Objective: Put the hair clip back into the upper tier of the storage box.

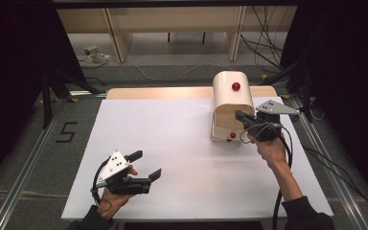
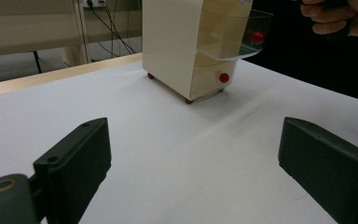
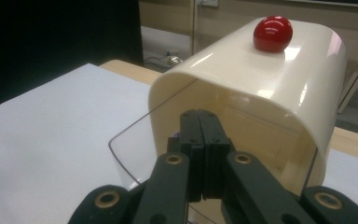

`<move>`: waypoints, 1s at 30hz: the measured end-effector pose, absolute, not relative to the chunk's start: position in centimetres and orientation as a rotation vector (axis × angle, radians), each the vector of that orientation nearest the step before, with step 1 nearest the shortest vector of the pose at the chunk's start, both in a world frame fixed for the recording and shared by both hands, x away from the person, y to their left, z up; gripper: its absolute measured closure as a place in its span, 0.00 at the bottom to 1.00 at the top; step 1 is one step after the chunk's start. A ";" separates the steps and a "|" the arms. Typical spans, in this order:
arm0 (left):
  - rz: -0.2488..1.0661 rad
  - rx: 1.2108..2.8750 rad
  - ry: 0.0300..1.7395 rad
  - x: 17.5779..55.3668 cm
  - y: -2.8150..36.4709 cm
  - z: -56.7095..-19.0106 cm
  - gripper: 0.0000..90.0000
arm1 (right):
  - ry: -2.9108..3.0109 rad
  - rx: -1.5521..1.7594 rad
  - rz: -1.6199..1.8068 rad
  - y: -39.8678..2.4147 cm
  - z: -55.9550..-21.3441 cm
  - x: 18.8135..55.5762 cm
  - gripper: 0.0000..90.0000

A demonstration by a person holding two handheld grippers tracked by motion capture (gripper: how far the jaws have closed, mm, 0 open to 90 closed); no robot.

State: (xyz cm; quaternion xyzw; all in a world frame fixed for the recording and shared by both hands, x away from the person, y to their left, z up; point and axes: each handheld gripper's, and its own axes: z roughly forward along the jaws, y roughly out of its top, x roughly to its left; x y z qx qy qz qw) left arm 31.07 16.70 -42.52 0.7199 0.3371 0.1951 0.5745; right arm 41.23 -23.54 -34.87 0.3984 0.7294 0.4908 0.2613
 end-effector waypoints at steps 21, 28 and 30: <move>0.458 1.689 0.791 31.0 16.7 -42.5 0.10 | 1.988 1.117 1.301 -23.3 -35.4 42.2 0.94; 0.459 1.688 0.791 31.0 16.7 -42.5 0.10 | 1.993 1.092 1.350 -23.3 -34.9 41.7 0.87; 0.459 1.687 0.789 31.0 16.8 -42.4 0.10 | 1.993 1.077 1.379 -23.2 -34.7 41.5 0.84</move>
